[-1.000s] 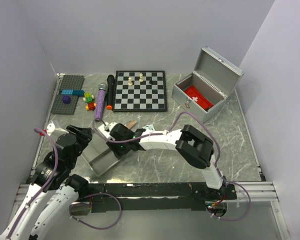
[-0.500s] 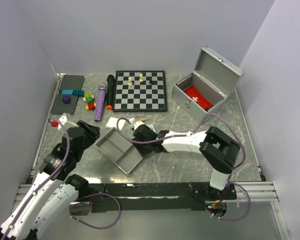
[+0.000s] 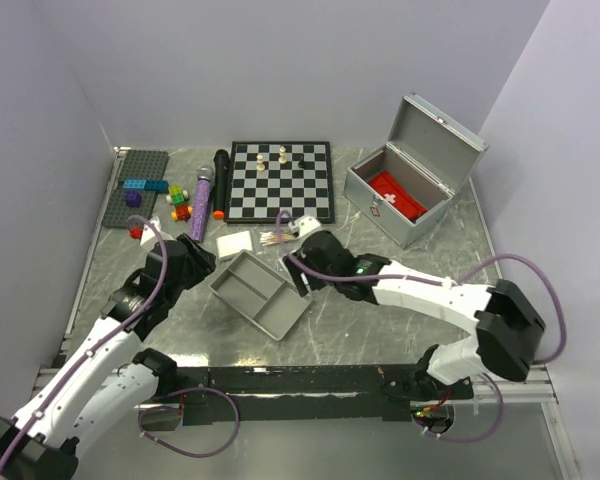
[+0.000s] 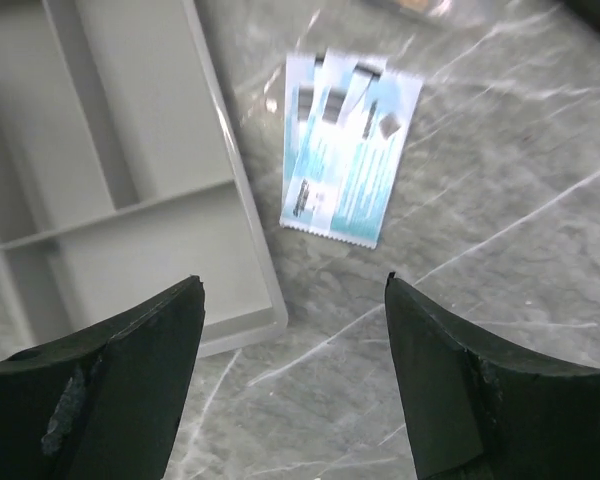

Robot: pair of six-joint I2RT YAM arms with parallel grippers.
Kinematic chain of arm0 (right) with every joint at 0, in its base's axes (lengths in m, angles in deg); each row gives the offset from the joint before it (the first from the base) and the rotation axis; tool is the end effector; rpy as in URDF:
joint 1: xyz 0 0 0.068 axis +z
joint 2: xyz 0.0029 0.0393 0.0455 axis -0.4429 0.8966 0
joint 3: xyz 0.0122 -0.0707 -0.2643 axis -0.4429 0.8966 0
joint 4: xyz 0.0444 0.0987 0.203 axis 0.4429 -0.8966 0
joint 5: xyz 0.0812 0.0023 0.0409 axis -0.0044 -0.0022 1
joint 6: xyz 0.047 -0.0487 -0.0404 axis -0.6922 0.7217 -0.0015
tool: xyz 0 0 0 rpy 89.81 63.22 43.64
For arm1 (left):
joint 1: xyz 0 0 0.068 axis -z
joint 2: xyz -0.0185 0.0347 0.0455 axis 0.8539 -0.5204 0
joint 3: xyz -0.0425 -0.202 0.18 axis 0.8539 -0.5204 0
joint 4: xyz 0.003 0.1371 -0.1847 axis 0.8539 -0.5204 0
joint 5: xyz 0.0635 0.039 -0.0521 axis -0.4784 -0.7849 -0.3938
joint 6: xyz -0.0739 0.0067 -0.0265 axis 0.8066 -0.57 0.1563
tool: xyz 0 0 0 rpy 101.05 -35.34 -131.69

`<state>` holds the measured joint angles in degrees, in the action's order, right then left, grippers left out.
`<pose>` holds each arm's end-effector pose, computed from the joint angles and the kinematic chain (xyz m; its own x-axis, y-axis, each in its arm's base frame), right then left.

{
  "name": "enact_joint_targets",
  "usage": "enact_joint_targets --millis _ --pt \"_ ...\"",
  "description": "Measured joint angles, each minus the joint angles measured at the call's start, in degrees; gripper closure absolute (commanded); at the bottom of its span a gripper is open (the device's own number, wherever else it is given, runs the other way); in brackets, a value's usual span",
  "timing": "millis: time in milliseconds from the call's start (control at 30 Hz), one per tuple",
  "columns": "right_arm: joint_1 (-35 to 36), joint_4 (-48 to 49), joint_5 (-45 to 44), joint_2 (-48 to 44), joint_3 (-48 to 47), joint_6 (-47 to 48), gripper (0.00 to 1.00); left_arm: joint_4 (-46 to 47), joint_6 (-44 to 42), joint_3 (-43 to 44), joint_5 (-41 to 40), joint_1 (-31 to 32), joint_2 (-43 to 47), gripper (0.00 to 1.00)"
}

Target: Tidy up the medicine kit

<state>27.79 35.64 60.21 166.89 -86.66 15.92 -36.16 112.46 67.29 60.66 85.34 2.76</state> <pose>0.1843 0.2300 0.2298 -0.5319 -0.4280 -0.7307 -0.6148 0.7885 -0.0144 0.1411 -0.0458 0.2575 -0.4294 -0.6277 -0.6493 -0.2848 0.7764 -0.5623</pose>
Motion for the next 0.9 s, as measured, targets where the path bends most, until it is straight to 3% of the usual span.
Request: enact_joint_targets --millis 167,333,633,900 --pt "-6.93 1.27 3.23 -2.89 -0.04 -3.52 0.27 1.73 -0.11 -0.07 0.79 -0.26 -4.96 0.47" --pt "-13.73 1.27 6.82 5.01 -1.99 -6.47 0.28 3.32 0.13 -1.22 2.95 -0.37 -7.52 0.47" --pt "-13.84 0.5 10.97 19.47 -8.72 -8.15 0.33 3.91 0.22 -3.04 3.28 -0.42 -6.25 0.46" --pt "-13.84 -0.28 10.88 22.71 -10.67 -8.85 0.53 3.93 0.63 -5.53 3.85 -0.52 -6.25 0.46"
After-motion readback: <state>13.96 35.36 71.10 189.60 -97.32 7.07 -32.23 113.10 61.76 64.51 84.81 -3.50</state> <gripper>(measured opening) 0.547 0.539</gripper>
